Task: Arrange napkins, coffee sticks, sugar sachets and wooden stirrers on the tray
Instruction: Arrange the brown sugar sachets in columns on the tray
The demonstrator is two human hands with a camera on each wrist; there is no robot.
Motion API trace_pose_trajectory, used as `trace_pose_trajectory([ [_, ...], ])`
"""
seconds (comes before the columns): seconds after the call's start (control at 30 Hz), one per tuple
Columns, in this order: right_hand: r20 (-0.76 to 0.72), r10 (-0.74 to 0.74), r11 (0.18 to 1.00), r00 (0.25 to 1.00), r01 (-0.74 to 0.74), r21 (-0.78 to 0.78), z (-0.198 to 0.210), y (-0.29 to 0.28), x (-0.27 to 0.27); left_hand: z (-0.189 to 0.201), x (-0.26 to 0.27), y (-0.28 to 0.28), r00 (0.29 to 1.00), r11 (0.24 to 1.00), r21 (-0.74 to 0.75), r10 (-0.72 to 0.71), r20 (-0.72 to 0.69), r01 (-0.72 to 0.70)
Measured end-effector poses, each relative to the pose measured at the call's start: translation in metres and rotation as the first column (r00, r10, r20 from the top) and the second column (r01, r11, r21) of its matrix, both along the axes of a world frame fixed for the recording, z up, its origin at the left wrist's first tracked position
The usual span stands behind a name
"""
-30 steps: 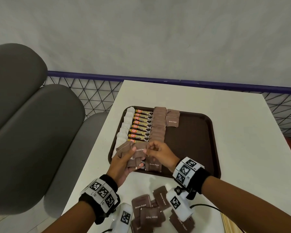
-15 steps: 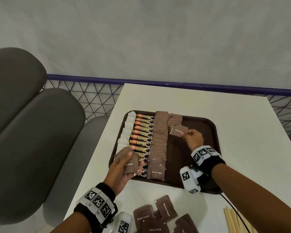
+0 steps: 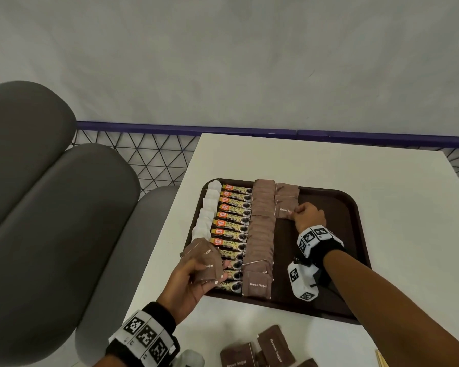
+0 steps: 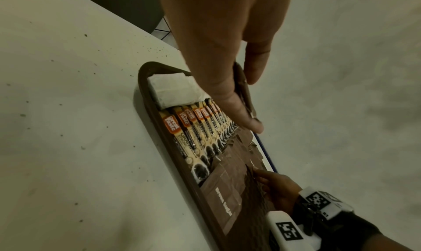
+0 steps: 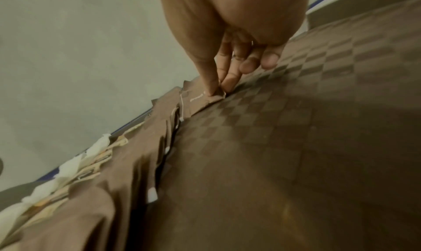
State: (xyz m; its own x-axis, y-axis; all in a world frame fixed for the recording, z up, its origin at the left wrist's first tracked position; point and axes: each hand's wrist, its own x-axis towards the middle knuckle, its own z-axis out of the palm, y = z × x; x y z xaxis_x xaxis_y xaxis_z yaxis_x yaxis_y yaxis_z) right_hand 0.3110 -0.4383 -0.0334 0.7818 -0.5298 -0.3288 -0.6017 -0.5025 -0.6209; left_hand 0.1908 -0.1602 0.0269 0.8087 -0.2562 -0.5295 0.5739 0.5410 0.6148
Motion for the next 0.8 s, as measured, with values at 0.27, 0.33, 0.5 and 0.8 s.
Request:
trace_pose_trajectory([
  [0.27,0.040,0.034,0.999,0.999,-0.034,-0.017,0.003,0.000,-0.003,-0.005,-0.001,0.001,1.000,0.997,0.077,-0.001,-0.006,0.002],
  [0.33,0.072,0.026,0.999,0.997,-0.025,-0.022,0.005,0.000,-0.007,-0.003,-0.001,-0.001,1.000,0.995,0.095,0.005,0.004,-0.005],
  [0.5,0.236,0.102,0.994,0.966,-0.093,-0.051,0.011,0.003,-0.024,0.004,-0.005,-0.007,0.998,0.994,0.112,-0.001,0.055,-0.005],
  [0.8,0.359,0.478,0.715,0.802,-0.593,0.372,0.050,0.052,-0.076,0.009,-0.015,-0.021,0.989,0.986,0.167,-0.009,0.145,-0.015],
])
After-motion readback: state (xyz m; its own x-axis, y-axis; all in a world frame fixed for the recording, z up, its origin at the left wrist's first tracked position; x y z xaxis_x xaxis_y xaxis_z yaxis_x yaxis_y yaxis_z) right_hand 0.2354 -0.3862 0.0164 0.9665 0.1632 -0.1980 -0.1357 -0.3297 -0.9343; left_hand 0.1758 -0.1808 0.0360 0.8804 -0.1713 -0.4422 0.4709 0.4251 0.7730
